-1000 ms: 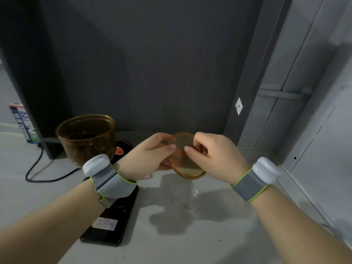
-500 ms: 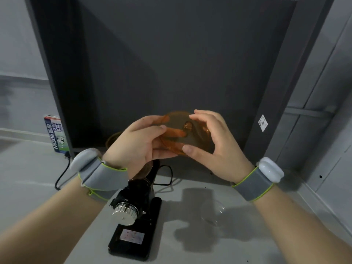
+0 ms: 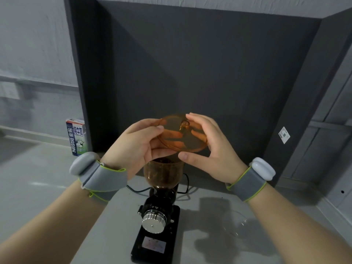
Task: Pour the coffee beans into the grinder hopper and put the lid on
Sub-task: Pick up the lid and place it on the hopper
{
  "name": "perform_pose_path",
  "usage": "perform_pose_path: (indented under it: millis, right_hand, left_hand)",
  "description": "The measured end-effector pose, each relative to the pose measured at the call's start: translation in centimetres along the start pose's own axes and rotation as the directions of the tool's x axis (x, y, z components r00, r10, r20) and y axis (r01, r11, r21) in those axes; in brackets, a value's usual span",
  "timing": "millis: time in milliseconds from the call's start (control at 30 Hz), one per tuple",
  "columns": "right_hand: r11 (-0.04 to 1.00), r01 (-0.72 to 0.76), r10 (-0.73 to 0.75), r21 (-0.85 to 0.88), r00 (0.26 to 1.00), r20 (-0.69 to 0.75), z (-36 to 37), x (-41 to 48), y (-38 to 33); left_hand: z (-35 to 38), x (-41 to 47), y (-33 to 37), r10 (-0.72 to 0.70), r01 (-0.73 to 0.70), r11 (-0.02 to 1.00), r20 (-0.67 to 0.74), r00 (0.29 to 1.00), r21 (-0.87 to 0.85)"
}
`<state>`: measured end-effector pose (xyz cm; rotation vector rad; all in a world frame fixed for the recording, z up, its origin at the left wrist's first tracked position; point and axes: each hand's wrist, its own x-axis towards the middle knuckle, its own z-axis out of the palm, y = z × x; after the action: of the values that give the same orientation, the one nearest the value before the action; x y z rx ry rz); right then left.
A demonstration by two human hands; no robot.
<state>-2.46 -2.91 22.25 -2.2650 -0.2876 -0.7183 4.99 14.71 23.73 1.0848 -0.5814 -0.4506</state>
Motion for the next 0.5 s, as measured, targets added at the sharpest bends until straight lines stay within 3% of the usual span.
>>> perform_pose_path:
  millis: [200,367,500]
  right_hand:
    - [0.997,-0.035,0.035,0.066,0.999,0.008,2.0,0.9,-0.3]
    - [0.998,-0.062,0.062,0.019,0.998,0.024,3.1,1.1,0.0]
    - [0.994,-0.098,0.101,-0.043,0.993,0.059,3.9,1.0,0.4]
  left_hand:
    - [-3.1,0.4,-0.4,0.099,-0.093,0.954,-0.006,0.995,0.287]
    - [-5.5,0.6,-1.9,0.233,-0.219,0.828,0.039,0.972,0.516]
    - [-7.2,0.7,-3.6,0.244,-0.291,0.806,0.158,0.957,0.516]
